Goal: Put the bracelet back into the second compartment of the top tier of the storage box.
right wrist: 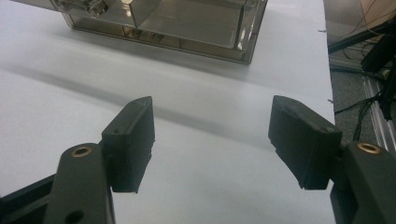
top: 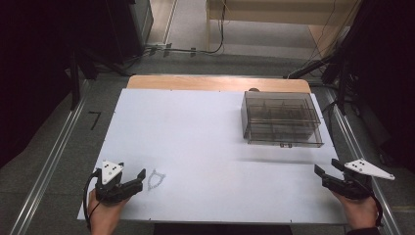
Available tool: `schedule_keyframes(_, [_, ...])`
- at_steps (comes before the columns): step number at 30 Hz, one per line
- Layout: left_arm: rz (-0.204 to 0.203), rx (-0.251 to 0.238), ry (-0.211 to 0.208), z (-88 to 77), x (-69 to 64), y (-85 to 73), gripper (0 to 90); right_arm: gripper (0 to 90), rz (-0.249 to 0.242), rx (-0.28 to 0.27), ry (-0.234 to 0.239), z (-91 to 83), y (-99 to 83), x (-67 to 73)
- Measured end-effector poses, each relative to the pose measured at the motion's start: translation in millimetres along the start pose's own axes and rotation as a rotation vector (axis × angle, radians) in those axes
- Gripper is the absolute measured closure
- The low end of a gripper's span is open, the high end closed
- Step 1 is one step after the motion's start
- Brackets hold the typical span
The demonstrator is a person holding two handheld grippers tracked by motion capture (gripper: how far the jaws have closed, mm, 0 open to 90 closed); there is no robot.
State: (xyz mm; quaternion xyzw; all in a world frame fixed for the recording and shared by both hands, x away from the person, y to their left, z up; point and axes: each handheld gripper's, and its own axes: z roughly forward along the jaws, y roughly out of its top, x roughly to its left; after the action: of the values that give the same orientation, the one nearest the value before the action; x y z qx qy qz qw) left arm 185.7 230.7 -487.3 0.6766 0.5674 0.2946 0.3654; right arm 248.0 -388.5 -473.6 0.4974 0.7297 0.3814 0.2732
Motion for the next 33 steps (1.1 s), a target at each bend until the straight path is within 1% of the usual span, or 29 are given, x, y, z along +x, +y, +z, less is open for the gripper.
schedule_keyframes(14, [0.022,0.006,-0.004,5.7,-7.0,4.0,23.3,29.1,-0.004,0.001,0.001,0.2,-0.1,0.4])
schedule_keyframes(24, [0.019,0.006,-0.005,8.4,-7.8,5.3,23.3,26.6,-0.005,0.002,0.006,1.2,-0.4,1.0])
schedule_keyframes(33, [0.022,0.019,-0.011,12.9,-9.1,6.8,23.3,23.9,-0.006,0.003,0.006,2.1,-0.5,0.8])
